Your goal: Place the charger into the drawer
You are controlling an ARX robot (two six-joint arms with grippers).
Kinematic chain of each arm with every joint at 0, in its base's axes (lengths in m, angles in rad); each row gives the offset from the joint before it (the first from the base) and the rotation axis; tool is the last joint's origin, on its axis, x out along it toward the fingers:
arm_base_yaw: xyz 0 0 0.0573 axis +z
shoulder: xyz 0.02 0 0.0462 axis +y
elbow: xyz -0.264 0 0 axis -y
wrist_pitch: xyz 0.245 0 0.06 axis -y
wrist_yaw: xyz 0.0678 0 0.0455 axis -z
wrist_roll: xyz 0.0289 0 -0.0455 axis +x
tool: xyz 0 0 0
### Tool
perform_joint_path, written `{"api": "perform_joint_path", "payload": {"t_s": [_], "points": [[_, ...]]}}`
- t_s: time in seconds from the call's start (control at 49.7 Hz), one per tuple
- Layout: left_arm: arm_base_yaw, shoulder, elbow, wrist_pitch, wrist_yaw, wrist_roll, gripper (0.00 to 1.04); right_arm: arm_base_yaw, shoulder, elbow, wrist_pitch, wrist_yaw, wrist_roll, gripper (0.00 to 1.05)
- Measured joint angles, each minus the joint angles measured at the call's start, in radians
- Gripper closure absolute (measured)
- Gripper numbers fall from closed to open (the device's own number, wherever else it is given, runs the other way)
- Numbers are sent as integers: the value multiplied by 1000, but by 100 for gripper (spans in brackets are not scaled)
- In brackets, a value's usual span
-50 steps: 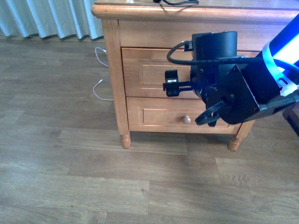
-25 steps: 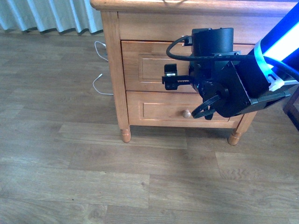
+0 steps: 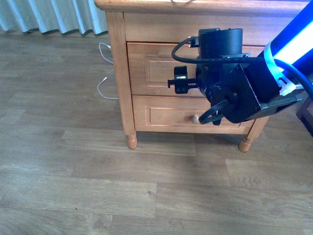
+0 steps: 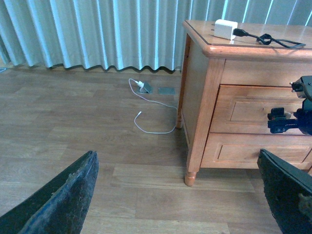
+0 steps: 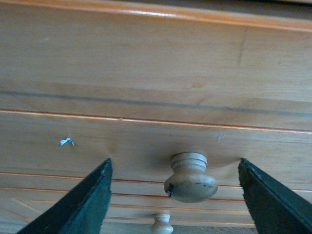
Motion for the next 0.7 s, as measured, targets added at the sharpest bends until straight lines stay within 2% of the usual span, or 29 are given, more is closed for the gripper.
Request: {"api": "perform_joint_path", "payload": {"t_s": [0.081,0.322,0.705], "points": [[0,0,0,0,0,0,6,0,0,0,0,1,-3,46],[0,0,0,0,0,0,6,1,0,0,-1,14,-20,80],[0,0,0,0,0,0,6,-3,-69,-69,-95,-27,50,82]]}}
